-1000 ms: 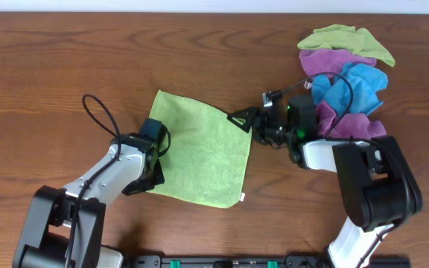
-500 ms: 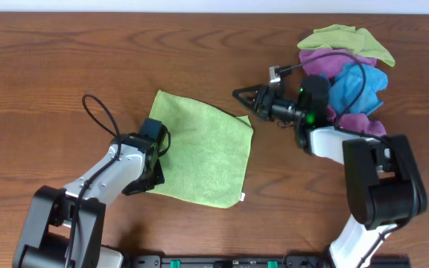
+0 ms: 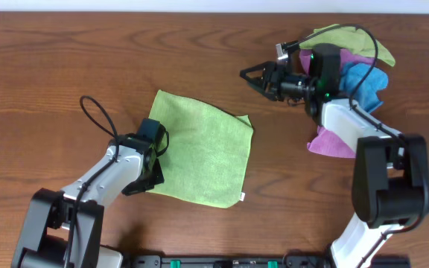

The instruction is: Fold the cloth

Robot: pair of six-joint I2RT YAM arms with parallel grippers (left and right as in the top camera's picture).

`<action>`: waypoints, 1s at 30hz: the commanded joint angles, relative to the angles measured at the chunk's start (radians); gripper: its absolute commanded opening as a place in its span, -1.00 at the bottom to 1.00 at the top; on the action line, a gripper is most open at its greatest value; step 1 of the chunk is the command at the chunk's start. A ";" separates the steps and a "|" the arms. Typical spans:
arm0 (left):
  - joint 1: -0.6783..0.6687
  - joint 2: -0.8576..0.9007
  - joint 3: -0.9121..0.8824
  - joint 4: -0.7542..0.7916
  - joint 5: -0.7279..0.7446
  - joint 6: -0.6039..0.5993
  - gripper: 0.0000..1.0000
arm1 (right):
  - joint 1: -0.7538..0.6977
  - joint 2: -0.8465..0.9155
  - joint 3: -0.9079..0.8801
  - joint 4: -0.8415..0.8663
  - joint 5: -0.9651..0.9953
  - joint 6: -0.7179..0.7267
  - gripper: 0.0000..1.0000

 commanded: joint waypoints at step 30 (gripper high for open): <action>-0.010 0.072 0.272 -0.341 0.022 0.089 -0.88 | 0.264 0.019 0.265 -0.898 0.793 -0.529 -0.97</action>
